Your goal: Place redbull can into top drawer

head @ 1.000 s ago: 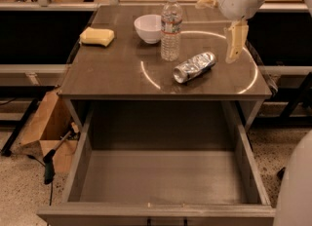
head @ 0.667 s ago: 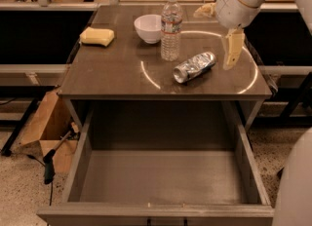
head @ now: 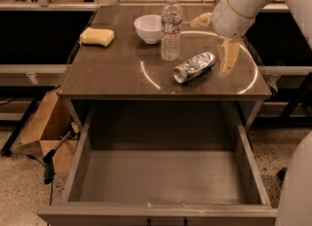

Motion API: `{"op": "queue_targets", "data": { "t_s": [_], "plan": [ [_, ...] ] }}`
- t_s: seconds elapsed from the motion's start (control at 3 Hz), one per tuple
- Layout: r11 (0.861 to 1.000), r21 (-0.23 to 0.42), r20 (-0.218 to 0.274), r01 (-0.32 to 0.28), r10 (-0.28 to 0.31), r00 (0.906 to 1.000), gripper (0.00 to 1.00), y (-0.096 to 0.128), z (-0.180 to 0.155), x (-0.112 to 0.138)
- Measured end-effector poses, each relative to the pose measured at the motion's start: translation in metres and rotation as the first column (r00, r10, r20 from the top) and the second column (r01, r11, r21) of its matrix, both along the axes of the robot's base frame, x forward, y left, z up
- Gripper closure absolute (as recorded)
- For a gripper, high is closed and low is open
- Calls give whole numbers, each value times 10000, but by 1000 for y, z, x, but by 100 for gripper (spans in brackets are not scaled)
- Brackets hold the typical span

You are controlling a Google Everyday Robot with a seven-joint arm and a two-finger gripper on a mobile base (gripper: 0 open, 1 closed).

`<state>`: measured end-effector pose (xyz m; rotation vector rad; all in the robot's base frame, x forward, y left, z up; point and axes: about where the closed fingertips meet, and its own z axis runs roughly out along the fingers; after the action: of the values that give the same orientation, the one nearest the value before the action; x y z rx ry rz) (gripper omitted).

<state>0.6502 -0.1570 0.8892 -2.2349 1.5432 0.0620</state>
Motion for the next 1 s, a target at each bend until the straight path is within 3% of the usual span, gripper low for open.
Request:
{"op": "queue_targets", "data": {
  "t_s": [1.0],
  "plan": [
    [9993,345,-302,-111,121,9995,0,22,-20,8]
  ]
}}
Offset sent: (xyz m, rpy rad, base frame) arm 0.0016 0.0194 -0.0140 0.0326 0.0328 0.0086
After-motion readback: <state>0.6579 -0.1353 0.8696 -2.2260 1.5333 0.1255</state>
